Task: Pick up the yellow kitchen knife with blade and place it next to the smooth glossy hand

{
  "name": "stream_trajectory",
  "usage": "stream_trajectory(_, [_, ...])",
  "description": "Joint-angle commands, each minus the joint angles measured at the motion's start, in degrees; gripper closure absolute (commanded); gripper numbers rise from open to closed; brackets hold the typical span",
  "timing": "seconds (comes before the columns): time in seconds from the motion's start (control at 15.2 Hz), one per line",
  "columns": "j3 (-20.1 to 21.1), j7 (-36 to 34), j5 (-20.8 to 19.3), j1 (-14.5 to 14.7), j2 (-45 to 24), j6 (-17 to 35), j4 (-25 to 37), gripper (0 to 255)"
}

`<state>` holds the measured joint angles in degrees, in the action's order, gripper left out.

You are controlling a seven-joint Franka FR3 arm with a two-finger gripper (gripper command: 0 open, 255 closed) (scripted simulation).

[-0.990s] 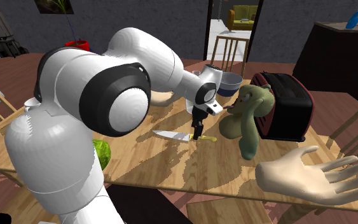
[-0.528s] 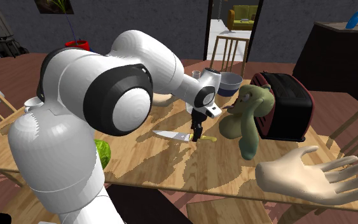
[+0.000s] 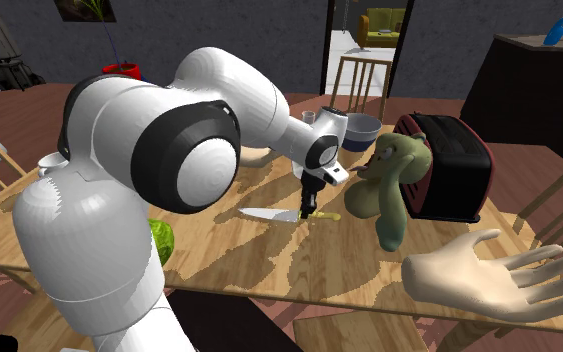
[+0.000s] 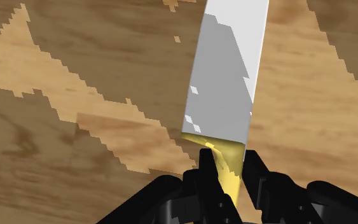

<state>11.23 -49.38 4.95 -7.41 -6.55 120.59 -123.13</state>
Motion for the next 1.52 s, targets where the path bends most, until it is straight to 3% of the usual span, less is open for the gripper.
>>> stream_trajectory(0.0, [0.01,0.00,0.00,0.01,-0.02,-0.01,-0.02,255])
stream_trajectory(0.2, [0.01,0.00,0.00,0.01,-0.02,0.00,-0.02,255])
stream_trajectory(1.45, [-0.12,-0.34,0.70,-0.32,6.27,-14.00,7.77,255])
